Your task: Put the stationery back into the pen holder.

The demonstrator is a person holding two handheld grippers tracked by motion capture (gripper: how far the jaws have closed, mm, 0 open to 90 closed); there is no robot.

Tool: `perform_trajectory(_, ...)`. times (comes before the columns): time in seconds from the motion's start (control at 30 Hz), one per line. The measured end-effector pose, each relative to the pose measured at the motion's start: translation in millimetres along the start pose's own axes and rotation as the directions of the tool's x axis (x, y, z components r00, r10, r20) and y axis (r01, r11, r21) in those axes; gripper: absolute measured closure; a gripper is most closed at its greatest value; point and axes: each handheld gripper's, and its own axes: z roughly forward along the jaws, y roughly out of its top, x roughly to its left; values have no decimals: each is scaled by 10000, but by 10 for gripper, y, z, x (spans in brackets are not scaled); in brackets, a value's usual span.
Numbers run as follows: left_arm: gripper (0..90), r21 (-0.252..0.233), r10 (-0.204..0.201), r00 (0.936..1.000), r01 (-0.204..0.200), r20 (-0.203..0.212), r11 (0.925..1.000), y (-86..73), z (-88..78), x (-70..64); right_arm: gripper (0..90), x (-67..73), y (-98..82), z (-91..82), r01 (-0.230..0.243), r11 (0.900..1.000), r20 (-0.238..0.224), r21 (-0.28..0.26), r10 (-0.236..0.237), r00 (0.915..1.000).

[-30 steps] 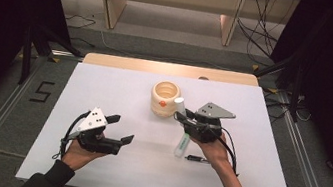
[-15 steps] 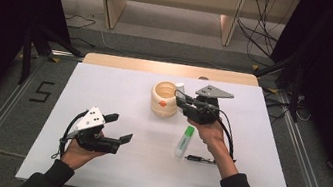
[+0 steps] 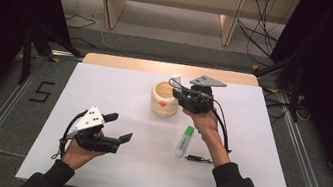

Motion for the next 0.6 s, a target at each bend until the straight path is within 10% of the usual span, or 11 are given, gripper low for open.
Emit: perform_trajectory(0.6, 165, -27, -19, 10000, 19, 32, 10000, -2, 10, -11, 696, 10, 198, 271, -248, 9997, 145, 18, 248, 9996)
